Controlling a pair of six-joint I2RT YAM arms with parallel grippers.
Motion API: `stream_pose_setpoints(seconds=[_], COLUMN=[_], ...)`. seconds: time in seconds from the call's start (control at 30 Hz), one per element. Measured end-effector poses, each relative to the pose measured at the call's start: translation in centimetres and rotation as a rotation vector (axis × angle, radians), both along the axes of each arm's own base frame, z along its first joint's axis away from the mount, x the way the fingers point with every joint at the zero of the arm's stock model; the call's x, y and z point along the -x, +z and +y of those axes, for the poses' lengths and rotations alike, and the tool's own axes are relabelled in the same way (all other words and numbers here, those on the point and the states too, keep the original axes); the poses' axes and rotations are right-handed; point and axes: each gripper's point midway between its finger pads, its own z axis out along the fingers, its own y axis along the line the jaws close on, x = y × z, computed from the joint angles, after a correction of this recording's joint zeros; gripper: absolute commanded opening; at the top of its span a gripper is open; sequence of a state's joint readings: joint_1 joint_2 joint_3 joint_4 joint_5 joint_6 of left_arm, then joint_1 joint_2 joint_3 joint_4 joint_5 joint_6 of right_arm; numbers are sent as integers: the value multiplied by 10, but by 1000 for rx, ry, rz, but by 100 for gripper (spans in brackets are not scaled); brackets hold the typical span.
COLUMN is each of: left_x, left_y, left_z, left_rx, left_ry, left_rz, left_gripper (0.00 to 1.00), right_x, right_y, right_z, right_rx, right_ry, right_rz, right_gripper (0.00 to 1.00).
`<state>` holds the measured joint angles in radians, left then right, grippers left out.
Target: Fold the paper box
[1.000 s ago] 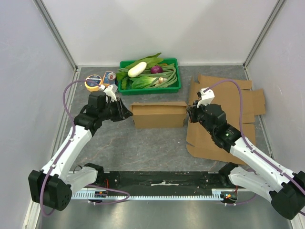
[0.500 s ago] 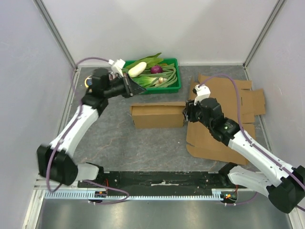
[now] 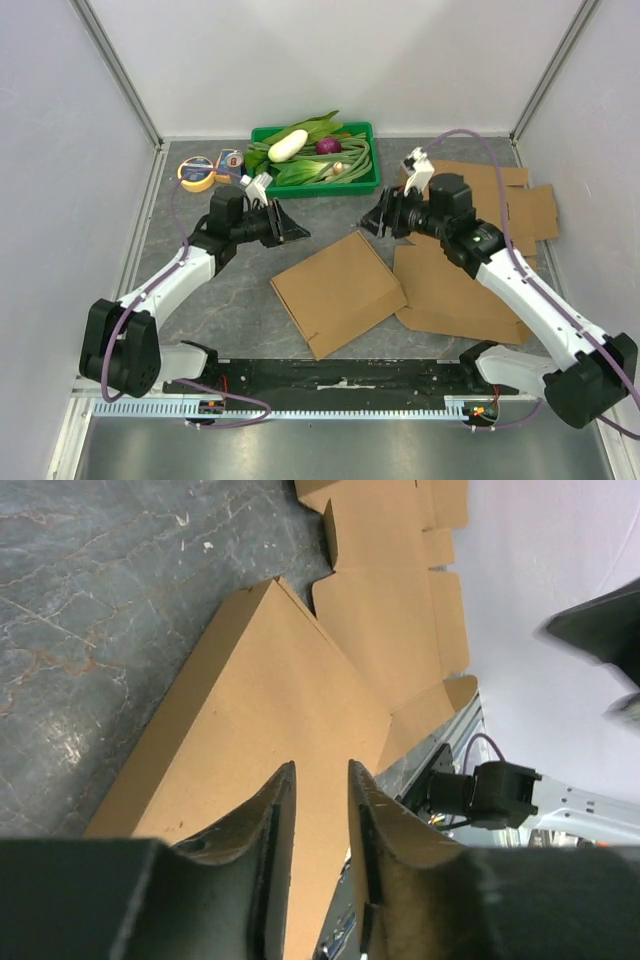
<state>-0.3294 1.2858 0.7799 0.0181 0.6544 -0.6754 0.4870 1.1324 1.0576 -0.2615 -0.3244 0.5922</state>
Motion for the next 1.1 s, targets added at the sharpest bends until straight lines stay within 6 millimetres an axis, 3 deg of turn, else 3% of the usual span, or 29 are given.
stream_pose_setpoints(seconds=[0.07,0.17,0.3,0.37,0.4,0.5,0.6,0.7,0.8,0.93,1.1], left_x=[-4,-14,-30,-48,-57,-72,-71,-75,-77,-71,-46], left_y=[2,13,21,7,-6,-57,-100,-119,-126,-136,-161], left_z=[2,9,14,12,10,8,0,-14,-24,-21,-14], left_rx=[-32,-110,-185,-224,-249,-359,-487,-560,-594,-617,-613], left_ry=[19,64,109,125,132,151,132,99,79,74,38], left_rz=[0,-42,-56,-18,12,113,183,195,180,191,245], left_gripper=[44,47,30,29,29,29,28,27,27,25,20], right_x=[6,9,37,57,63,85,120,139,139,136,110], right_y=[-40,-75,-105,-111,-114,-146,-195,-214,-223,-246,-264], right_z=[-4,-19,-55,-72,-75,-84,-89,-83,-69,-50,-16], right_rx=[66,161,308,386,400,433,481,477,423,360,324], right_ry=[8,-22,-132,-190,-200,-243,-273,-287,-309,-340,-388], right_rz=[97,206,272,292,301,389,527,586,597,619,582], right_gripper=[79,75,44,28,14,0,0,0,0,0,0])
